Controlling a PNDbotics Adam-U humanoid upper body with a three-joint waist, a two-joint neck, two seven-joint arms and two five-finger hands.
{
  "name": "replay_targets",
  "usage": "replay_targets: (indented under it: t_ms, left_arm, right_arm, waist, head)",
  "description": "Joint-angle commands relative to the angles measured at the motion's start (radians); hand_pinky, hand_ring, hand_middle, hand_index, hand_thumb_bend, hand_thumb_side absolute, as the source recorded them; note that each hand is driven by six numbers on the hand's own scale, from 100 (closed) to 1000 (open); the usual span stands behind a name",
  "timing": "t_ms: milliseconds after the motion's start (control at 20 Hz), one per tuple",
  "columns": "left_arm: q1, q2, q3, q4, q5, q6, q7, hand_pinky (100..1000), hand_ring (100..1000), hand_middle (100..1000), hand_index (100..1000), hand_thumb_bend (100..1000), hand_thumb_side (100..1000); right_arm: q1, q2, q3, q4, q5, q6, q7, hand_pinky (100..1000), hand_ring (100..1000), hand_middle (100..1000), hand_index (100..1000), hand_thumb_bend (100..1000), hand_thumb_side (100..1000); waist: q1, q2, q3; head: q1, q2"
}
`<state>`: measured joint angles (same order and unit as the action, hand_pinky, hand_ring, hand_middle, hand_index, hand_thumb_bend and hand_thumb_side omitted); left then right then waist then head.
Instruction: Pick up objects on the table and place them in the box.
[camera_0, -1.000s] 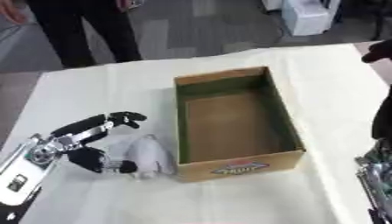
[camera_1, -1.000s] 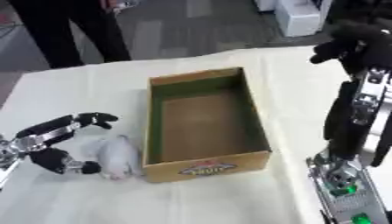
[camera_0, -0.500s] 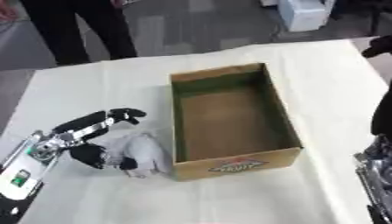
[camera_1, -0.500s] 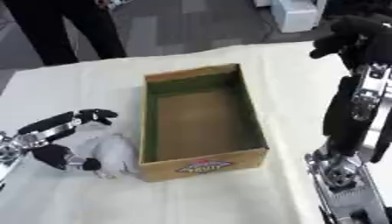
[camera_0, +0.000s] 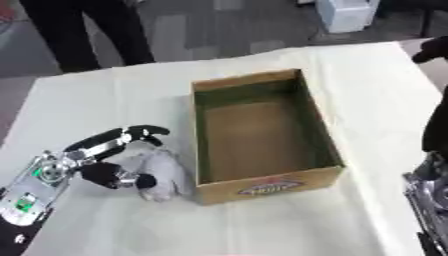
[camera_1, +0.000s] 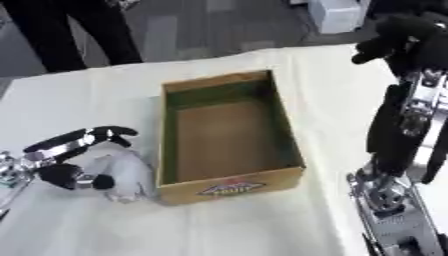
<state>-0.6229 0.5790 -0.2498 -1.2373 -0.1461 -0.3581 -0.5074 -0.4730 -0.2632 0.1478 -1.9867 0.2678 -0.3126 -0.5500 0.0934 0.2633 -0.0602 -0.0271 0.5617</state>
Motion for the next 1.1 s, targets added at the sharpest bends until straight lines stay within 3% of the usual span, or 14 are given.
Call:
replay_targets:
  t_ms: [50,300,450,500,650,800,900,1000,1050,1100]
  left_arm:
    - [-0.002,0.01,0.001,-0.003,0.045,0.003,-0.022,1000,860,935,1000,664,726]
    - [0.011,0.009,0.001,-0.005,0.089,0.004,-0.054,987,849,935,1000,702,686]
    - [0.017,0.009,0.001,-0.007,0.09,0.001,-0.062,938,821,929,1000,712,601]
    - [0.018,0.01,0.002,-0.006,0.087,0.001,-0.063,861,788,918,1000,704,586]
    - [0.021,0.013,0.007,-0.006,0.057,-0.002,-0.054,740,729,903,1000,665,493]
    - [0.023,0.02,0.015,-0.008,-0.016,-0.009,-0.03,521,596,844,1000,550,376]
    - [0.025,0.022,0.021,-0.013,-0.082,-0.022,0.004,331,476,767,1000,421,317]
    - [0.026,0.023,0.03,-0.015,-0.143,-0.031,0.06,195,368,664,1000,270,256]
    - [0.026,0.023,0.033,-0.017,-0.174,-0.034,0.096,110,290,580,866,172,225]
    - [0.027,0.024,0.039,-0.02,-0.204,-0.035,0.145,100,243,520,771,108,225]
  right_arm:
    - [-0.021,-0.004,-0.001,-0.013,-0.003,-0.004,0.002,412,484,551,653,100,860]
    - [-0.022,-0.005,-0.002,-0.013,-0.002,-0.004,0.001,412,484,550,653,100,860]
    - [-0.022,-0.006,-0.002,-0.013,-0.001,-0.005,0.0,412,484,550,653,100,859]
    - [-0.022,-0.006,-0.002,-0.013,-0.001,-0.004,0.0,412,484,550,653,100,863]
    - [-0.022,-0.006,-0.003,-0.013,0.001,-0.004,-0.002,412,485,550,653,100,859]
    - [-0.021,-0.007,-0.003,-0.013,0.002,-0.005,-0.002,412,485,549,653,100,858]
    - [-0.021,-0.007,-0.003,-0.013,0.002,-0.005,-0.003,412,485,549,653,100,859]
    - [-0.021,-0.008,-0.004,-0.013,0.003,-0.005,-0.003,412,485,549,652,100,851]
    - [-0.021,-0.008,-0.004,-0.013,0.004,-0.004,-0.003,412,485,549,652,100,851]
    - [-0.02,-0.008,-0.004,-0.013,0.004,-0.004,-0.004,412,485,549,652,100,851]
  waist:
    - [0.0,-0.017,-0.002]
    - [0.003,-0.017,-0.005]
    - [0.004,-0.018,-0.005]
    - [0.004,-0.018,-0.005]
    - [0.004,-0.018,-0.005]
    - [0.005,-0.019,-0.005]
    - [0.005,-0.019,-0.005]
    - [0.004,-0.019,-0.004]
    - [0.004,-0.019,-0.004]
    - [0.004,-0.019,-0.004]
  head:
    - [-0.013,-0.002]
    - [-0.019,0.001]
    - [-0.022,0.003]
    - [-0.022,0.004]
    - [-0.024,0.004]
    - [-0.025,0.005]
    - [-0.026,0.005]
    - [-0.027,0.005]
    - [-0.027,0.005]
    - [-0.027,0.005]
